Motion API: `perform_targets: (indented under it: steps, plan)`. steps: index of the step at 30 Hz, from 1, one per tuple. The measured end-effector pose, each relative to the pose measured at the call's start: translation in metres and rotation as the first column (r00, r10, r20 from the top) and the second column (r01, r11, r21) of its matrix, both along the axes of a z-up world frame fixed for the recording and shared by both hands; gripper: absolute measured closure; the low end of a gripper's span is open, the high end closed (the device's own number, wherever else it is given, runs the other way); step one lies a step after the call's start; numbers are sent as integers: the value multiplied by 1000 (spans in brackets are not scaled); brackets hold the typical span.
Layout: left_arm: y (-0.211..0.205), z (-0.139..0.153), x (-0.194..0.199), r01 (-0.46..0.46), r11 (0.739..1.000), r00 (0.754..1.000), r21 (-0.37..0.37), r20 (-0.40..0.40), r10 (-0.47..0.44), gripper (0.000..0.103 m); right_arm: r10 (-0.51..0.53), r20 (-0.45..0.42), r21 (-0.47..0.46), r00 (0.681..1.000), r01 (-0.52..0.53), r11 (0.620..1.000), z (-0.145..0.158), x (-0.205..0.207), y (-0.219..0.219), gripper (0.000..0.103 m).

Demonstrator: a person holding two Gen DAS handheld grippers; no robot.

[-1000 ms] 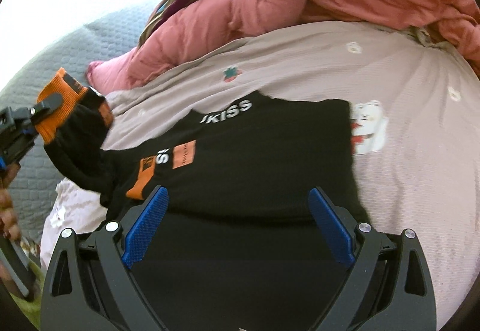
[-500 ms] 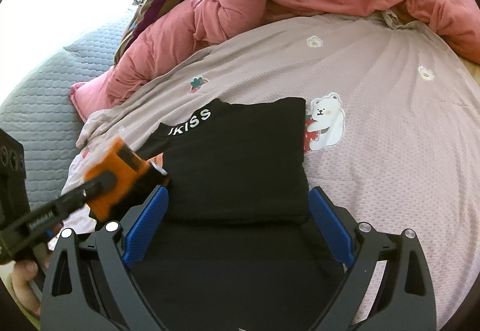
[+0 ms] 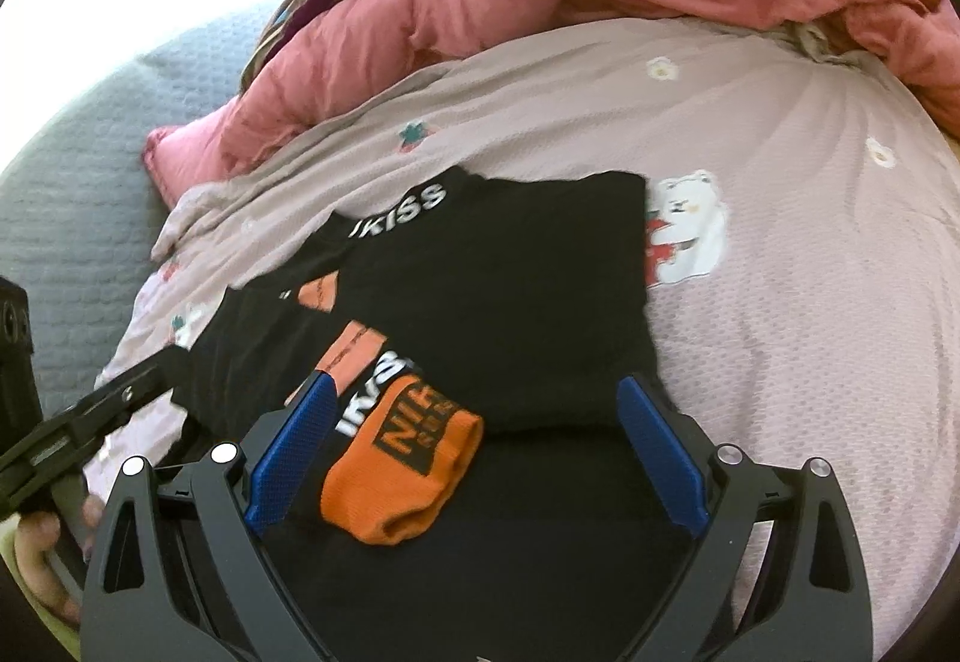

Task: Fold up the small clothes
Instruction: 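Lift the cuff with the left gripper, fold it across the shirt, release, then grasp the just-folded orange cuff with the right gripper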

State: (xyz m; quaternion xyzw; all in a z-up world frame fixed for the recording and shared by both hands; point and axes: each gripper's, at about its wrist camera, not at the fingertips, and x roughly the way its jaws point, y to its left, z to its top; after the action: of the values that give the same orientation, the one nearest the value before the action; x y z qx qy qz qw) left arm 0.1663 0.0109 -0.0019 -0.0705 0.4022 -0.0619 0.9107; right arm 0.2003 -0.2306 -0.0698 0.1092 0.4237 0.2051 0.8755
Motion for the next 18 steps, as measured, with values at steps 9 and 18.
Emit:
perform_targets:
  steps: [9, 18]
  plan:
    - [35, -18, -29, -83, 988, 997, 133, 11, 83, 48, 76, -71, -66, 995, -81, 995, -19, -6, 27, 26]
    - [45, -43, -39, -80, 993, 995, 92, -46, 84, 48, 79, -122, -34, 989, -84, 996, -38, -1, 36, 61]
